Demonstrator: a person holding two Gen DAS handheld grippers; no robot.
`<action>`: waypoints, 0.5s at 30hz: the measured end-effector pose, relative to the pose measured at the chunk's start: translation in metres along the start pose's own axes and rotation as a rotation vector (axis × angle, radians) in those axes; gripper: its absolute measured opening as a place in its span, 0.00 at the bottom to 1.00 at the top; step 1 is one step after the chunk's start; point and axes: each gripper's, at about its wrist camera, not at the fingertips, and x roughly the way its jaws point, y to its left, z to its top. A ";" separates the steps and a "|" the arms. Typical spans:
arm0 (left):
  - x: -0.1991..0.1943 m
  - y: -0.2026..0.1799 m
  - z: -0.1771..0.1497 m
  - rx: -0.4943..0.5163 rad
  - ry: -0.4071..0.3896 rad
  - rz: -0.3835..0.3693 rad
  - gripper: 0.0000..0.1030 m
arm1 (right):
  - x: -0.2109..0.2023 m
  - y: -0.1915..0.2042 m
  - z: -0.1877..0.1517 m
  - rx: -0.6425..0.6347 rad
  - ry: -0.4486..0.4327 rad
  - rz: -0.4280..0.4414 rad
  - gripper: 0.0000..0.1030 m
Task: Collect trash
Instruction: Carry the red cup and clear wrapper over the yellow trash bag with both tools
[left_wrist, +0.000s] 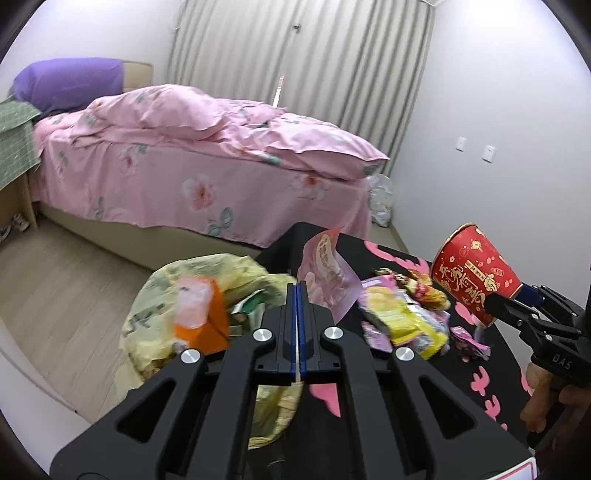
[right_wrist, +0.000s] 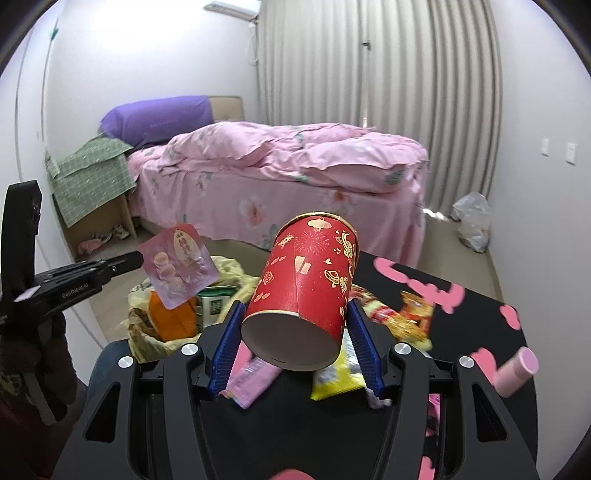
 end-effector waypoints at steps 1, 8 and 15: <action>0.000 0.004 0.000 -0.008 0.000 0.005 0.01 | 0.003 0.005 0.002 -0.008 0.002 0.006 0.51; -0.001 0.037 -0.001 -0.058 -0.003 0.069 0.01 | 0.018 0.037 0.019 -0.071 -0.004 0.055 0.51; 0.009 0.064 -0.006 -0.111 0.024 0.129 0.01 | 0.045 0.056 0.028 -0.123 0.019 0.120 0.51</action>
